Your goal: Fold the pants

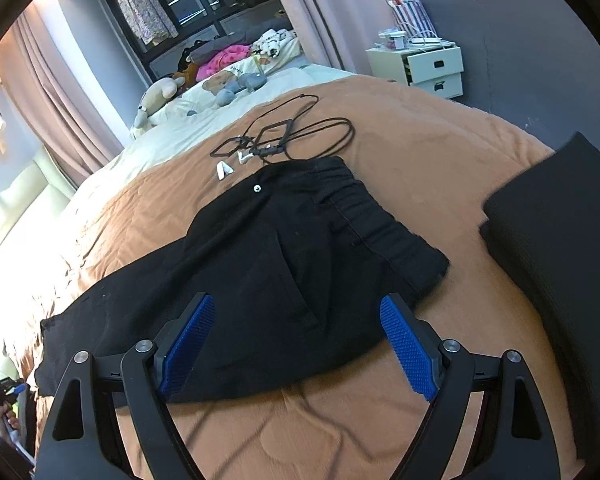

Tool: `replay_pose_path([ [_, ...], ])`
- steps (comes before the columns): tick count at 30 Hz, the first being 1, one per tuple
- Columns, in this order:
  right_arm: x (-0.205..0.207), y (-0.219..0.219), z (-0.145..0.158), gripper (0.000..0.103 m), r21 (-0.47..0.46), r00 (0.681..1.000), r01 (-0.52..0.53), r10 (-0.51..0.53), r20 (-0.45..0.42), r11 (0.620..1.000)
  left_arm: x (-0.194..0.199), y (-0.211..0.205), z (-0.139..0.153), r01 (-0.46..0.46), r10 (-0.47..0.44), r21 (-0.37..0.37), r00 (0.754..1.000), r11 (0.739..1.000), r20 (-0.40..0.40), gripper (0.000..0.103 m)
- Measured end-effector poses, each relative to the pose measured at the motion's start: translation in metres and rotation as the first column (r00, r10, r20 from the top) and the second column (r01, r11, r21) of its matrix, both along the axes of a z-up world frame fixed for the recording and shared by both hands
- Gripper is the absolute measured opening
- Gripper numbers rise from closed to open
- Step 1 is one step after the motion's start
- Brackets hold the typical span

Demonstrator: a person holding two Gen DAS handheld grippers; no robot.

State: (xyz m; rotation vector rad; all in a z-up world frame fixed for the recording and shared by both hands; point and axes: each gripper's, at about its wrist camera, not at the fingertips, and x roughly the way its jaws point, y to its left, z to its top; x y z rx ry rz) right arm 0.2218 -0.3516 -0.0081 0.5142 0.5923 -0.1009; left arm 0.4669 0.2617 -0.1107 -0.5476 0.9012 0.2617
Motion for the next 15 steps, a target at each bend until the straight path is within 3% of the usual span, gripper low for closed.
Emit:
replay_pose_path([
  [8,-0.03,-0.017,-0.021,0.085,0.076,0.998,0.046,-0.043,-0.034,0.996,-0.001,-0.011,-0.019,0.003,-0.003,-0.05,1.0,0.999,0.0,0.03],
  [15,-0.016,-0.033,-0.044,0.085,0.178,0.998,0.053,-0.043,-0.055,0.983,0.007,-0.015,-0.038,-0.003,0.004,-0.102,1.0,0.995,0.006,0.03],
])
